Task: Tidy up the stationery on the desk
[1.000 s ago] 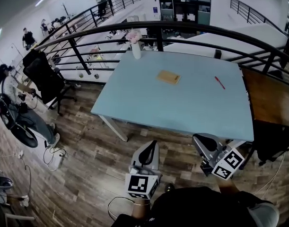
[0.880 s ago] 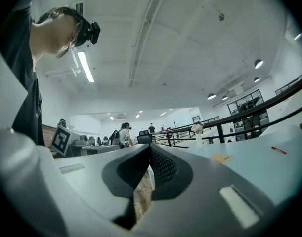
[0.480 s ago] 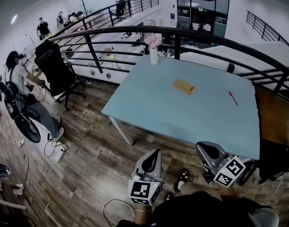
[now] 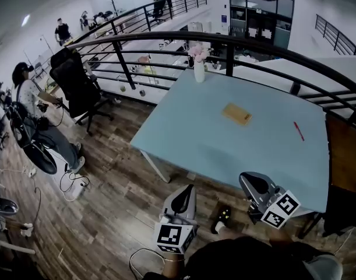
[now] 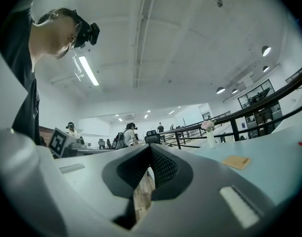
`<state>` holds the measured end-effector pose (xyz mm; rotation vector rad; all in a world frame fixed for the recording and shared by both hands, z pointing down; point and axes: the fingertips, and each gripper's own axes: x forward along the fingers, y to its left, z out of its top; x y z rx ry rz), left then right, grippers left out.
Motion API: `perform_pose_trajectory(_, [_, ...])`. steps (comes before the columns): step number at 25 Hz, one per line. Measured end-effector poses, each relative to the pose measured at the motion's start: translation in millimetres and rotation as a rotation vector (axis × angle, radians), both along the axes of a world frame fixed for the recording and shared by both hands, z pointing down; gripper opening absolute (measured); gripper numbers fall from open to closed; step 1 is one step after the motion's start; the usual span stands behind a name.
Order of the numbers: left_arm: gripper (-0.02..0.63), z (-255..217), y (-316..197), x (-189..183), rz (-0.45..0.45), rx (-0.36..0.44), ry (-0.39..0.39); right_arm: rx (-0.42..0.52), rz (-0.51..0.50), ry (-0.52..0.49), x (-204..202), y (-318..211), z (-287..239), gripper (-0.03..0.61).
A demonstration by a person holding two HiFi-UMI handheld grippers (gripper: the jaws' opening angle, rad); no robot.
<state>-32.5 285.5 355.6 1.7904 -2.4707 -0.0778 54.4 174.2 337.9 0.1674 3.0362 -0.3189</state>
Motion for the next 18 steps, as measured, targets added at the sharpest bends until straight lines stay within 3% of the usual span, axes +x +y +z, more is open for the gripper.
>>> perform_pose_trajectory(18, [-0.002, 14, -138, -67, 0.069, -0.068, -0.021, -0.079, 0.116, -0.005, -57, -147, 28, 0.009])
